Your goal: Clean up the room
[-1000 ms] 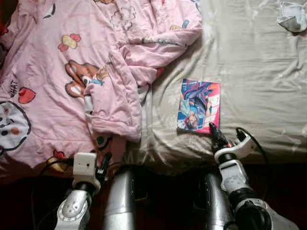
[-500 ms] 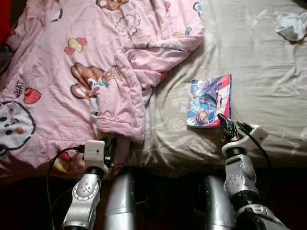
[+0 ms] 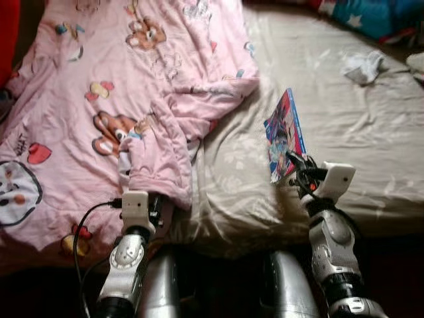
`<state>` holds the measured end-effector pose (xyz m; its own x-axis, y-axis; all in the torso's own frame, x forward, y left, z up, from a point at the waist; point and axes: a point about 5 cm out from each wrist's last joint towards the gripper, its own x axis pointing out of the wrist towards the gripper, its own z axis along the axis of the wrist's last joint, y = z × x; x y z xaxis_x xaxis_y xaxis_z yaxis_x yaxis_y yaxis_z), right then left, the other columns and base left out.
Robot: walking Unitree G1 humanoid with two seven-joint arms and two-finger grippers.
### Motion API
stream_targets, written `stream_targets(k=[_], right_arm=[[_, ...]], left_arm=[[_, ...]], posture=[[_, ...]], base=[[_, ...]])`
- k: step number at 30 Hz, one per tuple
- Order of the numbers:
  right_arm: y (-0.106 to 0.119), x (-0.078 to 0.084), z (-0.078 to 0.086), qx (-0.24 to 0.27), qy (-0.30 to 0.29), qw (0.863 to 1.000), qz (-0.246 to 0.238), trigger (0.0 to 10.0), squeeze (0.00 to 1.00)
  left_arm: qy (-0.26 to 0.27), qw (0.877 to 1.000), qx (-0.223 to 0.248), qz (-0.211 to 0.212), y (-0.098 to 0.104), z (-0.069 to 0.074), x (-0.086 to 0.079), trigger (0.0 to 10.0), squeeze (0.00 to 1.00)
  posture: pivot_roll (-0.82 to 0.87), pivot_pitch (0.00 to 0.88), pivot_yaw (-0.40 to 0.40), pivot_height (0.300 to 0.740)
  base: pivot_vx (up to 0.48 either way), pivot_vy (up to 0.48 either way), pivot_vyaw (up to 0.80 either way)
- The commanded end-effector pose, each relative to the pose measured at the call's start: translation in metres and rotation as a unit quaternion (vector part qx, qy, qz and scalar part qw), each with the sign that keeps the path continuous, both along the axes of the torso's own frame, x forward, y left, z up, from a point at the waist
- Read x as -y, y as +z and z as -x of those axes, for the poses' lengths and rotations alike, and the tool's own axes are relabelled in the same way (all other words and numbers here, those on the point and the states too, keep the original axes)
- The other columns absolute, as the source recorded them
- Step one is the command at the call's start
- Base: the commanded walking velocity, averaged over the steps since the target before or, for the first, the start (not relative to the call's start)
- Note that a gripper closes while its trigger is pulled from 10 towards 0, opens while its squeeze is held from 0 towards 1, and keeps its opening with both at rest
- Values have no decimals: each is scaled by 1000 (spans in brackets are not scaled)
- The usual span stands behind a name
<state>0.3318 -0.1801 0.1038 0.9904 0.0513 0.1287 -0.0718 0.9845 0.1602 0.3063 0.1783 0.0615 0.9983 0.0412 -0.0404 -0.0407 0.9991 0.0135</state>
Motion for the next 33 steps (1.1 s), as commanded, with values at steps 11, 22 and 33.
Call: stream_targets(k=[11, 22, 33], right_arm=[[-8, 1, 10, -16, -19, 999, 28, 10000, 0], [-12, 6, 14, -29, -33, 998, 33, 10000, 0], [-13, 8, 15, -37, -38, 998, 35, 10000, 0]], left_arm=[[13, 1000, -18, 15, -16, 9, -4, 10000, 0], [6, 1000, -17, 20, -16, 4, 0, 10000, 0], [0, 1000, -17, 26, -18, 5, 4, 10000, 0]], posture=[[-41, 153, -8, 658], [-59, 139, -4, 717], [-67, 120, -12, 740]], base=[[0, 0, 0], [0, 0, 0], [0, 0, 0]])
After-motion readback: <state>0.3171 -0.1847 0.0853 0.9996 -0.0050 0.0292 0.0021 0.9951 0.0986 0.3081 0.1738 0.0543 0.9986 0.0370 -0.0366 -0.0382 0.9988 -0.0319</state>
